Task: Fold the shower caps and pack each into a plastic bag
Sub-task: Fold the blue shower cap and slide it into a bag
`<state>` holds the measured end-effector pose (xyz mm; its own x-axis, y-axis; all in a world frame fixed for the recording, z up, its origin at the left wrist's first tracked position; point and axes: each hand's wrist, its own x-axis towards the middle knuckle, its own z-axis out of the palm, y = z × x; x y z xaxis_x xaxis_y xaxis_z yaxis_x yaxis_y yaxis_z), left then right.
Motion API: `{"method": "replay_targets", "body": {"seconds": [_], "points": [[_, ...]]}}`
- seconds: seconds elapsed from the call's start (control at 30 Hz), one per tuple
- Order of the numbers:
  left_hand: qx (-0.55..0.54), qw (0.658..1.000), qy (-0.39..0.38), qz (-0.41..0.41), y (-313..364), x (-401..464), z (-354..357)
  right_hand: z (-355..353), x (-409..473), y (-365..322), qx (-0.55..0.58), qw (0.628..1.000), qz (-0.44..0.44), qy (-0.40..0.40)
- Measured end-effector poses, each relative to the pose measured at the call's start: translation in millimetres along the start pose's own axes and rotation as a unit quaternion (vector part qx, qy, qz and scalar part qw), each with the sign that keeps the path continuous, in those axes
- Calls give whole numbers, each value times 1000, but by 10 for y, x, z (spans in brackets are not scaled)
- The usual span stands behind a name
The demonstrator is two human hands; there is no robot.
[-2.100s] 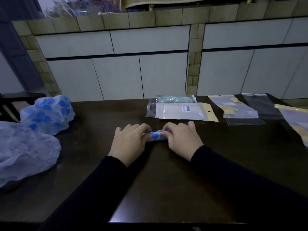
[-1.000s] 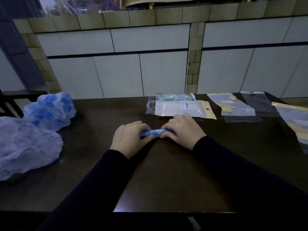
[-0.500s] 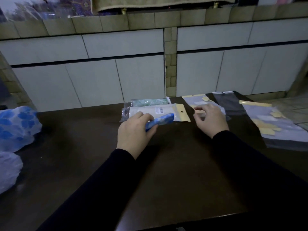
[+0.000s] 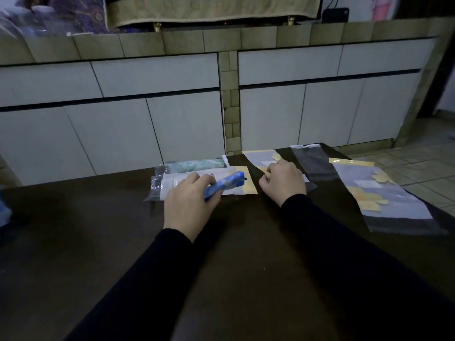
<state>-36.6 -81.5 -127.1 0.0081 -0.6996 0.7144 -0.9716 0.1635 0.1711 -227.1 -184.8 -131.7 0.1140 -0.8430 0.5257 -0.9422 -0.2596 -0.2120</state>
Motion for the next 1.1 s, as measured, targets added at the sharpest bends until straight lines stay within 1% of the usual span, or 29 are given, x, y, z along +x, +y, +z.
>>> {"method": "replay_targets", "body": {"seconds": [0.13,0.23,0.33,0.4,0.47,0.57,0.63,0.73,0.83,0.87,0.9,0.97,1.0,1.1], "points": [[-19,1000,5,-18,-7,-30,-35,-119,-56,71,75,995,20,57],[-31,999,-1,-29,-5,-39,-57,-234,-107,130,138,987,28,84],[-45,998,-3,-42,25,-42,-81,-427,-193,82,224,965,41,131],[-64,996,0,-57,59,-48,-112,-542,-290,14,282,943,69,162],[-84,994,4,-69,93,-64,-149,-639,-395,-32,344,917,105,170],[-132,988,3,-87,141,-101,-204,-756,-532,-14,420,882,163,137],[-190,977,-9,-98,174,-136,-251,-808,-629,42,445,869,190,105],[-275,954,-33,-117,234,-188,-335,-853,-813,72,448,865,226,8],[-323,935,-38,-143,272,-228,-371,-879,-929,34,450,850,265,-66],[-331,930,-47,-149,273,-244,-370,-899,-949,14,432,855,274,-82],[-339,927,-60,-150,268,-266,-368,-922,-966,-6,405,868,271,-101],[-355,920,-90,-137,250,-306,-356,-981,-1000,-58,352,893,242,-143],[-360,919,-103,-126,251,-324,-355,-1017,-1026,-94,332,900,228,-167],[-364,917,-134,-90,320,-347,-357,-1103,-1084,-210,281,905,206,-246]]}}
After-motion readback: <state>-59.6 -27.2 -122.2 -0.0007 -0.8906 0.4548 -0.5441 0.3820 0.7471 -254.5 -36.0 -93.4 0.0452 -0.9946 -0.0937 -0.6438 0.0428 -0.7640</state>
